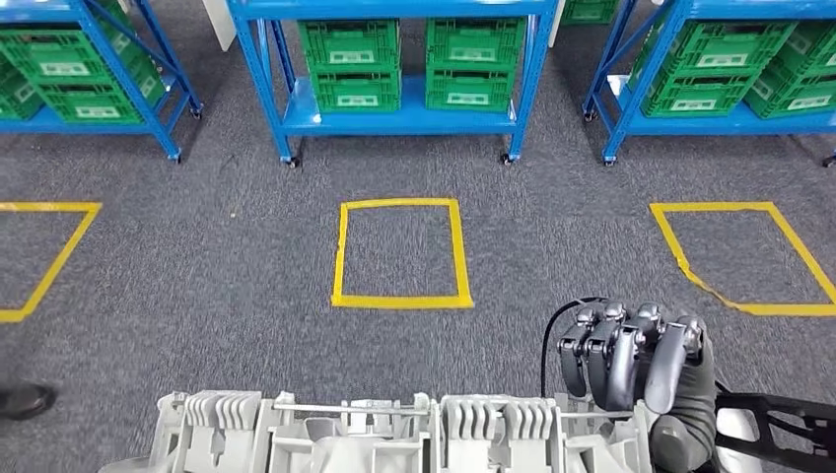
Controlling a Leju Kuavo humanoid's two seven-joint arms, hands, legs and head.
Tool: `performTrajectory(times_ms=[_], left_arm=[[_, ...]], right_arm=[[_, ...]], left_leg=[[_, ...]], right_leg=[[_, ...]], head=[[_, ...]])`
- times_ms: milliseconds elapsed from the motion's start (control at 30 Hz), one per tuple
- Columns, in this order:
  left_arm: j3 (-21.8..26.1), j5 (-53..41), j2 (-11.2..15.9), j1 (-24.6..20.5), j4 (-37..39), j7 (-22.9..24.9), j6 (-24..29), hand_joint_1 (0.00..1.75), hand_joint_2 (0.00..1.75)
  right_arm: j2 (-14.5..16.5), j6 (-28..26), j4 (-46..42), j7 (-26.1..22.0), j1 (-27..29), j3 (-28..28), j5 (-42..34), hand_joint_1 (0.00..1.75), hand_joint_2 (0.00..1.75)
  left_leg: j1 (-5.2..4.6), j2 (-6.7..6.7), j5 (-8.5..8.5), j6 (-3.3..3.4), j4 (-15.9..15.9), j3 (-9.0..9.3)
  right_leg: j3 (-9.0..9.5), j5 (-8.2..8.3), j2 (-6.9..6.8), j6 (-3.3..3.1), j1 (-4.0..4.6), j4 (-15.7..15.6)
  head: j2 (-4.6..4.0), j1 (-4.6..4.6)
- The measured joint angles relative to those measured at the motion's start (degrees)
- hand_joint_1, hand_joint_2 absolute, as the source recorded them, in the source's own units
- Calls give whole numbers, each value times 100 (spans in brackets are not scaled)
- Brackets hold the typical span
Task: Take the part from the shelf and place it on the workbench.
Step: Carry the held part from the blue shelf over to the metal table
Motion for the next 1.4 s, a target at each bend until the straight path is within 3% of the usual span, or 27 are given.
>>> performTrajectory(times_ms=[33,67,133,167,200,267,300,367,400,433,467,533,567,633,700,767,800,867,933,1033,1067,1100,1133,1200,1233,1300,1400], left_arm=[[1,-33,-2,-9,5,-10,3,0,175],[3,-63,-3,-15,13,-25,5,0,175],[8,-113,-4,-31,40,-59,13,0,175],[12,-128,-3,-41,57,-81,22,0,175],[15,-145,4,-55,75,-109,40,0,175],[26,-178,27,-84,126,-195,104,0,175],[32,-191,51,-99,170,-253,149,0,175],[53,-211,106,-122,292,-366,227,0,175],[66,-222,134,-129,357,-411,252,0,175],[79,-230,156,-135,414,-446,269,0,175],[91,-238,173,-144,463,-475,281,0,175],[109,-264,196,-173,535,-517,288,0,175],[121,-279,202,-189,559,-529,277,0,175],[140,-297,202,-209,588,-539,250,0,175],[159,-302,205,-212,588,-542,221,0,175],[190,-320,200,-216,530,-542,158,0,175],[208,-335,193,-220,478,-542,110,0,175],[254,-366,169,-220,361,-542,8,0,175],[285,-400,138,-205,268,-542,-92,0,175],[290,-454,93,-188,204,-547,-164,0,175],[290,-472,81,-183,197,-552,-169,0,175],[290,-488,69,-179,192,-556,-169,0,175],[290,-496,60,-175,190,-559,-168,0,175],[290,-512,45,-174,187,-566,-162,0,175],[290,-527,42,-179,184,-575,-157,0,175],[293,-572,38,-198,170,-607,-148,0,175],[318,-648,26,-205,140,-670,-155,0,175]], right_arm=[[0,-1,4,-6,8,-2,37,154,175],[0,-1,13,-14,14,-4,73,154,175],[-1,-4,35,-38,15,-9,121,154,175],[-2,-7,45,-49,10,-10,130,154,175],[-2,-11,51,-58,-1,-10,134,154,175],[-1,-20,60,-67,-27,-6,143,154,175],[-1,-24,64,-72,-41,-2,154,154,175],[-2,-33,81,-90,-60,7,183,154,175],[-1,-40,91,-99,-71,12,193,154,175],[-1,-48,99,-104,-85,17,200,154,175],[-1,-55,106,-108,-104,26,203,154,175],[-1,-66,114,-120,-136,45,199,154,175],[-1,-68,120,-131,-149,56,196,154,175],[0,-68,128,-154,-166,74,193,154,175],[2,-63,128,-177,-190,92,188,154,175],[5,-43,126,-200,-229,101,173,154,175],[7,-28,124,-210,-255,103,161,154,175],[14,-6,108,-220,-311,106,142,154,175],[20,0,77,-224,-354,113,132,154,175],[20,-3,36,-239,-384,123,139,154,175],[18,-4,25,-245,-381,126,153,154,175],[15,-4,11,-249,-379,129,170,154,175],[13,-4,-3,-252,-379,133,186,154,175],[8,-3,-37,-269,-382,138,219,154,175],[8,2,-53,-282,-384,143,249,154,175],[8,14,-95,-305,-379,150,323,154,175],[5,22,-148,-326,-367,157,401,154,175]], left_leg=[[-5,5,85,-4,10,-103],[-9,12,171,-9,29,-215],[-4,25,327,-32,111,-475],[3,28,391,-53,180,-621],[1,27,438,-80,264,-756],[-13,24,521,-139,418,-948],[-17,23,575,-165,455,-1005],[-1,20,676,-216,468,-1079],[15,16,608,-247,508,-1117],[30,8,422,-286,628,-1161],[50,1,131,-328,856,-1214],[81,-9,-416,-395,1549,-1332],[93,-10,-498,-409,1880,-1364],[98,-12,-258,-391,2120,-1244],[68,-22,-10,-283,1587,-743],[12,-25,-142,-136,729,-130],[-19,-23,-257,-83,439,52],[-35,-11,-295,-41,191,141],[-12,7,-171,-6,65,133],[-6,19,4,11,34,1],[-7,19,42,-1,52,-63],[-5,19,70,-13,80,-127],[2,19,88,-26,122,-189],[23,-3,91,-66,257,-312],[17,-21,78,-97,343,-394],[2,-63,68,-165,480,-535],[25,-103,78,-241,565,-630]], right_leg=[[-51,-201,0,-4,0,372],[-63,-262,0,35,0,686],[119,-23,0,192,-7,870],[348,116,0,257,-16,668],[664,130,0,281,-25,282],[1204,-116,9,211,-15,-546],[1313,-236,12,151,3,-774],[1228,-218,3,42,11,-826],[1166,-154,-4,-12,5,-815],[1098,-89,-11,-58,-7,-815],[1026,-18,-15,-90,-11,-814],[873,111,-14,-121,1,-811],[792,177,-15,-121,10,-808],[648,303,-17,-112,32,-803],[535,424,-12,-100,52,-802],[479,511,-16,-57,60,-802],[467,545,-28,-25,48,-803],[434,618,-53,41,38,-808],[326,544,-44,51,44,-669],[-80,0,-12,0,28,303],[-182,-139,-8,14,17,634],[-189,-197,-6,52,5,785],[-77,-172,-7,108,-10,700],[407,-7,37,225,-55,-25],[619,52,95,241,-62,-367],[772,79,176,173,-56,-647],[716,130,97,36,-50,-612]], head=[[1,5],[1,5],[1,7],[1,7],[1,10],[1,5],[1,5],[1,6],[1,3],[1,-7],[1,-17],[1,-31],[0,-31],[0,-32],[1,-31],[1,-27],[1,-29],[1,-31],[1,-22],[0,-10],[0,-11],[1,-12],[1,-11],[1,-10],[1,-8],[0,-13],[1,-20]])
